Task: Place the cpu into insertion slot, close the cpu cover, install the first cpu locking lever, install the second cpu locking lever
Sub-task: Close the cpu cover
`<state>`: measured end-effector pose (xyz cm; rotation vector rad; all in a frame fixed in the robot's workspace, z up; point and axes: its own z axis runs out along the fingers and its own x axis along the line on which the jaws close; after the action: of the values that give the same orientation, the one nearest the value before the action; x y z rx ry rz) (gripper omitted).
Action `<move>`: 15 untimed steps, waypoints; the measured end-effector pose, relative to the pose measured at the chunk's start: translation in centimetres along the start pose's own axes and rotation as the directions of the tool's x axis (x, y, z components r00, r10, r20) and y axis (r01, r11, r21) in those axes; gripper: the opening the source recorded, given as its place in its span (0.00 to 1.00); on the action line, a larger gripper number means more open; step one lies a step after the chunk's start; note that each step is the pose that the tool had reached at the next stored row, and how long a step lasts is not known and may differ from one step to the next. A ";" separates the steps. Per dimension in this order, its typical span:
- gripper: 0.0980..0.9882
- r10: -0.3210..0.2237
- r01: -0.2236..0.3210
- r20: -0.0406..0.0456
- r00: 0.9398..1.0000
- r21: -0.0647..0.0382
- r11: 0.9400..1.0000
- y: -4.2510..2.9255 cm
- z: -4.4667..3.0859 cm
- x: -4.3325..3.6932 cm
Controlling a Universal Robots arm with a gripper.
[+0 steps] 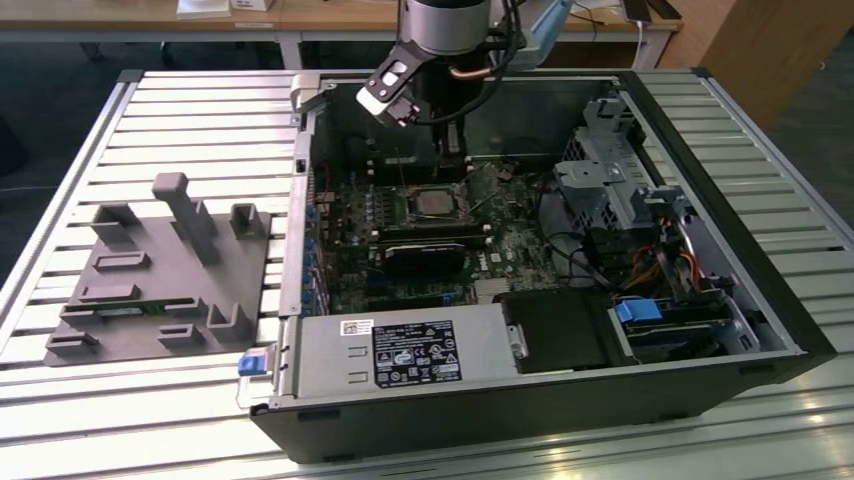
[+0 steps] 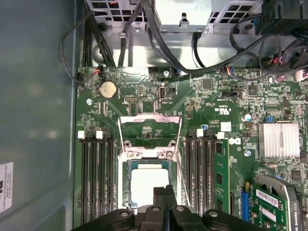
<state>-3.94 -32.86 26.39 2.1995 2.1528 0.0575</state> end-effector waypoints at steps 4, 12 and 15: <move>0.01 0.000 0.000 0.000 1.000 0.000 1.000 0.28 0.03 -0.21; 0.01 0.000 0.000 0.000 1.000 0.002 1.000 0.93 -0.56 -0.22; 0.01 0.000 0.000 0.000 1.000 0.002 1.000 0.95 -0.77 -0.23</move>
<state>-3.05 -33.09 27.23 2.2005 2.1537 0.0559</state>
